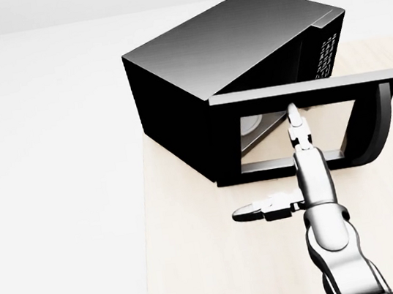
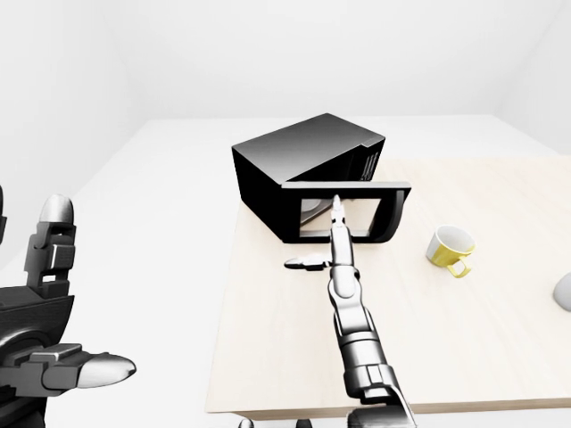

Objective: Close the microwave.

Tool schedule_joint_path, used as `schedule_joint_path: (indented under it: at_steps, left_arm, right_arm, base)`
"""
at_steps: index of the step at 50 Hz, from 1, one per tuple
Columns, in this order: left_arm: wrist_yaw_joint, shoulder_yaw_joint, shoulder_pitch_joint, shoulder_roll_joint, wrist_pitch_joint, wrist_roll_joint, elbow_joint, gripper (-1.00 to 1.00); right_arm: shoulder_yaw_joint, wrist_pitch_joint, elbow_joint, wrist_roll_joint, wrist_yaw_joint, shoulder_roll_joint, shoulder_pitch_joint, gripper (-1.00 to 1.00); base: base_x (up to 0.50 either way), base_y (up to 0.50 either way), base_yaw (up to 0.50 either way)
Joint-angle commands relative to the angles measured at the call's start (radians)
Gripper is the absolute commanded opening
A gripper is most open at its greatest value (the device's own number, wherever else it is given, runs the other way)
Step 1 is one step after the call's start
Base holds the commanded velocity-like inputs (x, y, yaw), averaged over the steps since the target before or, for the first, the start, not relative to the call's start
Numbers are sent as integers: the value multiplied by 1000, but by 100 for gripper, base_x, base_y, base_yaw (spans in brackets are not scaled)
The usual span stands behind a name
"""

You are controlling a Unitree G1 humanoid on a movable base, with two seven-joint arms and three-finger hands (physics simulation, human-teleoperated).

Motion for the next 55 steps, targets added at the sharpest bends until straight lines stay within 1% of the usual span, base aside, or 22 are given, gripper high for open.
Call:
schedule_joint_path:
  at_steps: [1, 4, 5, 11, 18, 28, 35, 44, 51, 55]
  left_arm:
    - [-4, -4, 0, -4, 0, 7, 0, 100]
    - [-5, -3, -2, -6, 0, 8, 0, 100]
    - [-6, -2, -6, -9, 0, 10, 0, 100]
    - [-27, 15, -22, -30, 0, 20, 0, 100]
    - [-41, 15, -21, -40, 0, 33, 0, 100]
    - [-43, 18, -27, -44, 0, 34, 0, 100]
    - [-43, 16, -27, -43, 0, 36, 0, 100]
    - [-32, 18, -24, -32, 0, 23, 0, 100]
    - [-37, 10, -23, -40, 0, 36, 0, 100]
    - [-39, 9, -22, -42, 0, 39, 0, 100]
  right_arm:
    - [-28, 0, 185, 20, -2, -44, -172, 100]
    - [-26, 0, 246, 18, -8, -51, -211, 100]
    - [-25, 0, 317, 16, -12, -53, -251, 100]
    - [-25, 0, 501, 9, -31, -65, -356, 100]
    - [-27, 0, 652, 1, -48, -75, -450, 100]
    - [-42, 0, 775, 16, -44, -79, -538, 100]
    - [-44, 0, 816, 9, -45, -75, -581, 100]
    - [-53, 0, 867, -6, -15, -56, -623, 100]
    - [-51, 0, 883, -46, -14, -39, -645, 100]
    - [-55, 0, 890, -62, -6, -27, -678, 100]
  base:
    - [0, 0, 0]
    - [0, 0, 0]
    - [0, 0, 0]
    - [0, 0, 0]
    - [0, 0, 0]
    - [0, 0, 0]
    - [0, 0, 0]
    - [0, 0, 0]
    - [0, 0, 0]
    - [0, 0, 0]
